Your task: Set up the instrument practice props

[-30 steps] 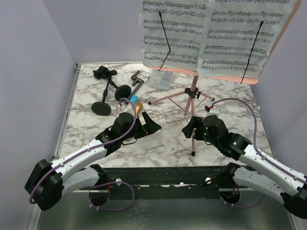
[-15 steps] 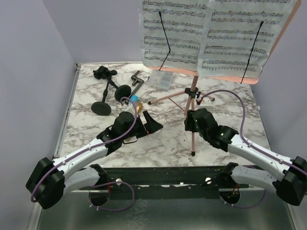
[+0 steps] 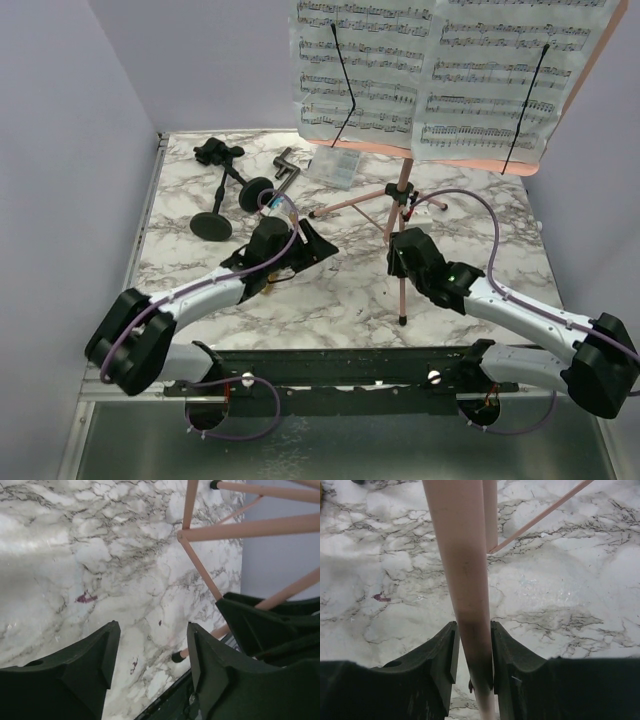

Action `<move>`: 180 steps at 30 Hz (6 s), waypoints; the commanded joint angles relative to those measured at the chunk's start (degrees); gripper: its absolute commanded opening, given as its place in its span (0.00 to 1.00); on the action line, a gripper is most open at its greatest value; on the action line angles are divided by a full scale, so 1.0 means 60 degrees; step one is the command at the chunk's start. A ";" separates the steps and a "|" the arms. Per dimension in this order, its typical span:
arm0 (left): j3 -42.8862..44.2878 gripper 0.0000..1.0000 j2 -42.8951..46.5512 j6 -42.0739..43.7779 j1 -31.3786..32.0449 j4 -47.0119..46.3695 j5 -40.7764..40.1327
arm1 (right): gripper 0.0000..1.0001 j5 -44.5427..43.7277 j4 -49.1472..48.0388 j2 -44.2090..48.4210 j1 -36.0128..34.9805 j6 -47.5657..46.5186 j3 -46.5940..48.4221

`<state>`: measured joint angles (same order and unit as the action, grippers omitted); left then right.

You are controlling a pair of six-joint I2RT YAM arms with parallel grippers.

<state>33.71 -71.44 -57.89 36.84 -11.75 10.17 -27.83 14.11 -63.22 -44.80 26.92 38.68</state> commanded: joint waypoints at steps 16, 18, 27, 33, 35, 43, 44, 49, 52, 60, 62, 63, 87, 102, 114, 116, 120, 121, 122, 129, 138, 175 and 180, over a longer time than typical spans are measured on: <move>0.4366 0.25 -0.6649 -0.0994 -0.1211 -0.3107 0.0352 | 0.13 -0.0893 -0.1057 -0.0285 0.0027 0.1066 -0.1298; 0.4791 0.24 -0.7014 -0.1013 -0.1209 -0.3110 0.0555 | 0.09 -0.1039 -0.1095 -0.0302 0.0060 0.1184 -0.1345; 0.6765 0.24 -0.8579 -0.1347 -0.1203 -0.3110 0.1459 | 0.00 -0.1416 -0.0843 -0.0629 0.0779 0.1852 -0.1297; 0.8602 0.25 -0.9864 -0.1748 -0.1102 -0.3110 0.2201 | 0.00 -0.1221 -0.0769 -0.1246 0.1667 0.2142 -0.1009; 0.9118 0.26 -1.0199 -0.1862 -0.1034 -0.3123 0.2335 | 0.00 -0.1046 -0.0838 -0.1383 0.2027 0.2113 -0.0965; 1.1724 0.28 -1.1926 -0.2331 -0.0722 -0.3118 0.2768 | 0.00 -0.0355 -0.1409 -0.1890 0.3350 0.1771 -0.0927; 1.2093 0.28 -1.2194 -0.2399 -0.0708 -0.3125 0.2809 | 0.00 -0.0308 -0.1428 -0.2000 0.3476 0.1766 -0.0879; 1.4497 0.30 -1.3620 -0.2452 -0.0652 -0.2920 0.3348 | 0.00 0.0082 -0.1651 -0.2418 0.4273 0.1693 -0.0749; 1.5802 0.31 -1.4424 -0.2404 -0.0648 -0.2454 0.3617 | 0.00 0.0026 -0.1694 -0.2608 0.4505 0.1631 -0.0619; 1.6106 0.34 -1.4302 -0.2148 -0.0849 -0.1800 0.3970 | 0.01 0.0067 -0.1788 -0.3237 0.4742 0.1420 -0.0246; 1.5294 0.39 -1.3653 -0.1950 -0.0930 -0.1733 0.4122 | 0.02 0.0240 -0.1887 -0.3177 0.4744 0.1266 -0.0240; 1.4858 0.42 -1.3227 -0.1863 -0.0979 -0.1705 0.4182 | 0.05 0.0377 -0.1930 -0.3101 0.4741 0.1184 -0.0229; 0.4291 0.79 -0.1035 0.3909 -0.5521 0.4753 0.5216 | 0.86 0.4339 -0.0173 0.1125 0.4654 -0.1015 0.0204; 0.6096 0.92 -0.3675 -0.1166 -0.7209 0.4315 0.1764 | 0.86 0.7722 0.0697 0.3194 0.4331 -0.0562 0.0302; 0.9763 0.88 -0.8072 -0.2919 -0.6728 0.5670 -0.1240 | 0.87 0.7158 0.1289 0.3509 0.4339 -0.0598 0.0680; 0.9845 0.85 -0.8422 -0.3135 -0.6594 0.5888 -0.1620 | 0.87 0.7047 0.1389 0.3478 0.4331 -0.0563 0.0772; 1.0371 0.80 -0.9138 -0.2877 -0.6321 0.6070 -0.2756 | 0.86 0.7023 0.1333 0.3499 0.4342 -0.0562 0.0806; 1.0597 0.79 -0.9339 -0.2724 -0.6276 0.6074 -0.2853 | 0.87 0.6977 0.1356 0.3473 0.4335 -0.0560 0.0827; 1.0773 0.75 -0.9560 -0.2588 -0.6222 0.6088 -0.2901 | 0.87 0.6934 0.1408 0.3444 0.4337 -0.0568 0.0869; 1.1757 0.30 -0.9732 -0.1449 -0.6169 0.6058 -0.3743 | 0.87 0.6814 0.1500 0.3534 0.4333 -0.0444 0.0902; 1.2493 0.00 -0.7409 0.0180 -0.6169 0.5958 -0.4366 | 0.87 0.6726 0.1552 0.3524 0.4331 -0.0430 0.0887; 0.0228 0.00 -0.0130 0.8189 0.2588 -0.6659 -0.0885 | 0.93 0.9790 -0.5099 0.3613 0.4320 0.3282 0.0177; 0.0221 0.00 -0.0515 0.7874 0.2653 -0.7034 -0.1103 | 0.78 0.8782 -0.6135 0.2733 0.4095 0.3270 0.0047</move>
<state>34.63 -73.21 -8.14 52.34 -45.80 6.26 30.04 -15.09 -44.82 -18.81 46.65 38.48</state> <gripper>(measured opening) 0.263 0.814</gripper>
